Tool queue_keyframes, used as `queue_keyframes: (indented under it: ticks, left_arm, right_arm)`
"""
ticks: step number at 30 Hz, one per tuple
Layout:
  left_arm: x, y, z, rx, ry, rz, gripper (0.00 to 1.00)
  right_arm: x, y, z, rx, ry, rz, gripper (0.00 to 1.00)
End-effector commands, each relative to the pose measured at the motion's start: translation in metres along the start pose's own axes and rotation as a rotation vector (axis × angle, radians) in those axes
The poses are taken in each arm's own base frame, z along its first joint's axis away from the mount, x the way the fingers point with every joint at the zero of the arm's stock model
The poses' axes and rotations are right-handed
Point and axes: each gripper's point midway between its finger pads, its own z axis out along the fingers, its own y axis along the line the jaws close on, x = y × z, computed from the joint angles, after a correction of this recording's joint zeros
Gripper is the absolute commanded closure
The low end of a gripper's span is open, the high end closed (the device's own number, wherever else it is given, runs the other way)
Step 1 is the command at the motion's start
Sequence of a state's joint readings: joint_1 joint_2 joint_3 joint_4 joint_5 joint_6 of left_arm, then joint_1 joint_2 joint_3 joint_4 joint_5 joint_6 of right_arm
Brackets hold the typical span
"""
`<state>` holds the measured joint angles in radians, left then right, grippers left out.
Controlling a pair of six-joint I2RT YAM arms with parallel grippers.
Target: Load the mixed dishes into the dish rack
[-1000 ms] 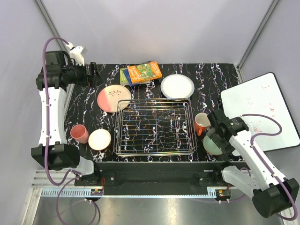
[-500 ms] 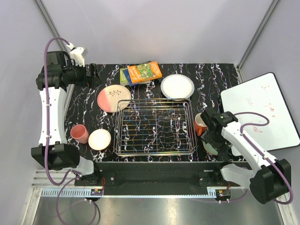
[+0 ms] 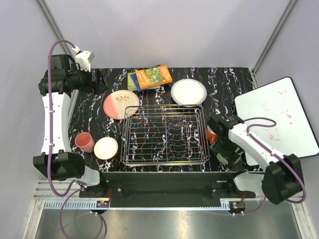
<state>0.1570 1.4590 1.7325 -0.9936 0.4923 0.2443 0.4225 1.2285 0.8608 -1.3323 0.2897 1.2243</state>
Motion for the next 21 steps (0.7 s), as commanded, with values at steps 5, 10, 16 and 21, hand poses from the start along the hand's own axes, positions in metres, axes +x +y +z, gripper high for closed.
queue_keyframes:
  ticks: [5, 10, 16, 21]
  left_arm:
    - [-0.012, 0.006, -0.003, -0.024, -0.038, 0.048, 0.01]
    - [-0.007, 0.007, -0.002, -0.025, -0.025, 0.048, 0.01]
    - [-0.007, 0.004, -0.004, -0.016, -0.032, 0.047, 0.01]
    - [-0.011, 0.005, -0.010, -0.034, -0.046, 0.061, 0.01]
  right_arm:
    - [-0.002, 0.009, -0.002, 0.054, -0.027, -0.043, 0.16]
    - [-0.018, 0.023, -0.007, 0.023, -0.091, -0.051, 0.16]
    - [-0.045, 0.035, -0.020, 0.012, -0.208, -0.034, 0.15]
    - [-0.040, 0.042, -0.003, 0.038, -0.186, -0.072, 0.16]
